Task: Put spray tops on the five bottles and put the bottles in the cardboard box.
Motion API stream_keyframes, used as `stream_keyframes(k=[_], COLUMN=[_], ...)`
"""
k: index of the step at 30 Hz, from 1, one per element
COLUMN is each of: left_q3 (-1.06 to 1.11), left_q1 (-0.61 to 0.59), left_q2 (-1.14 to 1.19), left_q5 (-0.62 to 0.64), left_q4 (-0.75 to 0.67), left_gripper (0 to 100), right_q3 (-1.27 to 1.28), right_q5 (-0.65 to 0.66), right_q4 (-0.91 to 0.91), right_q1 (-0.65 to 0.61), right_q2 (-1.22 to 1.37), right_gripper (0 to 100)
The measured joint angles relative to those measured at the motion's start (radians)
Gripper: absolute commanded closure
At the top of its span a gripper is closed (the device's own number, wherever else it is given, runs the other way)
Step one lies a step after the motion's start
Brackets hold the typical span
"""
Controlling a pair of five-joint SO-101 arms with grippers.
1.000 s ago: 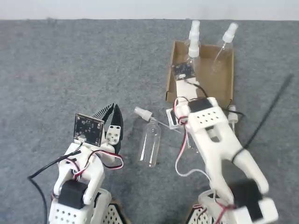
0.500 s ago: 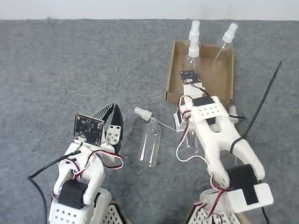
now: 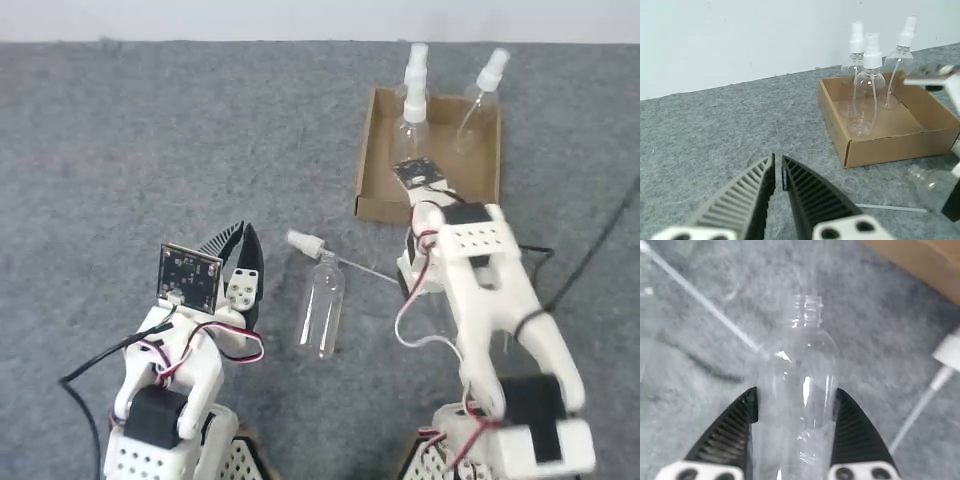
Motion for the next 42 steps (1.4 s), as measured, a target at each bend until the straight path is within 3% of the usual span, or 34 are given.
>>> stream_keyframes(k=[4, 9, 15, 18, 22, 27, 35, 42], left_q3=[0.000, 0.000, -0.002, -0.002, -0.002, -0.002, -0.002, -0.002], left_q1=[0.000, 0.000, 0.000, 0.000, 0.000, 0.000, 0.000, 0.000], left_q2=[0.000, 0.000, 0.000, 0.000, 0.000, 0.000, 0.000, 0.000], left_q5=[0.000, 0.000, 0.000, 0.000, 0.000, 0.000, 0.000, 0.000], left_q4=[0.000, 0.003, 0.006, 0.006, 0.006, 0.006, 0.006, 0.006], left_gripper=[99, 99, 99, 99, 99, 99, 99, 99], right_q3=[-0.054, -0.149, -0.150, -0.140, -0.140, -0.140, -0.140, -0.183], right_q5=[0.101, 0.279, 0.509, 0.560, 0.575, 0.580, 0.580, 0.499], right_q4=[0.166, 0.295, 0.140, 0.006, -0.146, -0.207, -0.215, -0.104], right_q1=[0.072, 0.327, 0.715, 0.821, 0.867, 0.868, 0.868, 0.781], right_q2=[-0.178, -0.296, -0.235, -0.103, 0.101, 0.221, 0.229, 0.201], right_gripper=[97.9, 97.7, 97.5, 97.4, 92.4, 81.9, 74.4, 73.9])
